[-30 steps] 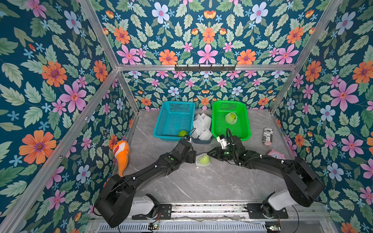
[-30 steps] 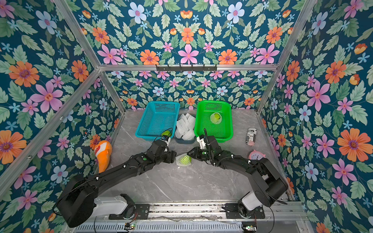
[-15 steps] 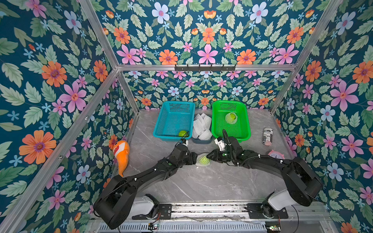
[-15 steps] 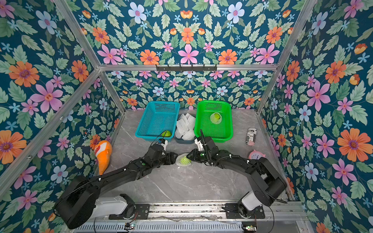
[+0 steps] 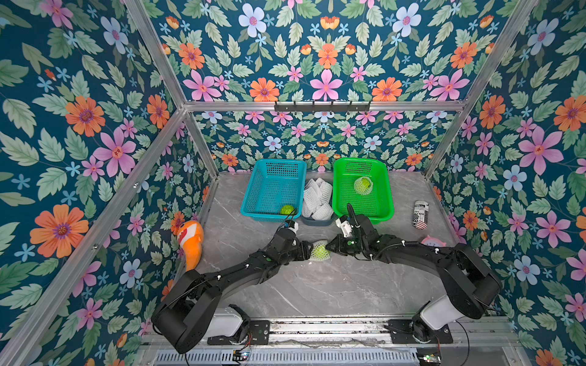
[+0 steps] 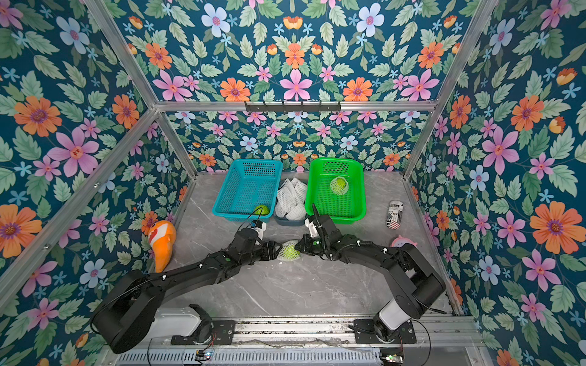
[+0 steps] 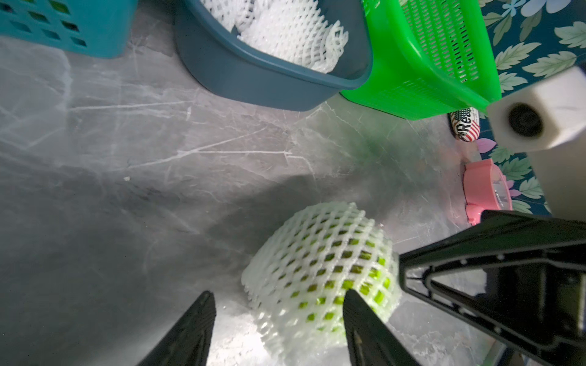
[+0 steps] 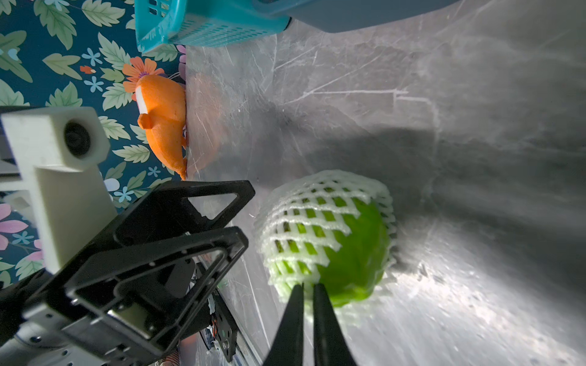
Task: Sleeve custard apples in foam nets
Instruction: Put on the foam net on the custard apple.
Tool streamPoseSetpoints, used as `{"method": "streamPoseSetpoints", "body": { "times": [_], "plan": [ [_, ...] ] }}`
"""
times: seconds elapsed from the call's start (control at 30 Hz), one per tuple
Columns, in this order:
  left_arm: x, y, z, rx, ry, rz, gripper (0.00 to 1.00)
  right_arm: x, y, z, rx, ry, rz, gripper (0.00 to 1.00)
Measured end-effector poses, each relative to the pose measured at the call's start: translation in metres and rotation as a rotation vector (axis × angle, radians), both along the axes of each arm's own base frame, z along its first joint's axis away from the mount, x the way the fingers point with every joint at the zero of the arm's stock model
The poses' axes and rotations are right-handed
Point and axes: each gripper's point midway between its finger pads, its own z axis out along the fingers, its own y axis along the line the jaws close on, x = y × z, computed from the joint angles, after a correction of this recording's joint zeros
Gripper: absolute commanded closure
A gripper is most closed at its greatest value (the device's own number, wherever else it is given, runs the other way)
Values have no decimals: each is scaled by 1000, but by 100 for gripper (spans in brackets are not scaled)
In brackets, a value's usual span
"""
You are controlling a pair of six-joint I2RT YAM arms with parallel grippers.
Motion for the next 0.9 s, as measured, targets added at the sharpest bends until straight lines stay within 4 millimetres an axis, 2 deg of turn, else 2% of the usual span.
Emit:
{"method": "streamPoseSetpoints", "body": {
  "times": [0.17,0.37,0.63,0.77,0.9],
  "plan": [
    [-1,-3,1,-14,4,-11,37,0,-1,-3,-6,1,-4,100],
    [1,-9,7,-44,5,-20,38,2,-7,-7,-22,-8,-28,100],
    [8,-18,24,-81,-24,-28,30,7,-29,-18,-66,-4,-96,100],
    [12,-21,35,-98,-48,-29,30,4,-37,-27,-84,14,-109,100],
    [16,-26,34,-93,-42,-36,29,4,-40,-31,-95,18,-120,100]
  ]
}}
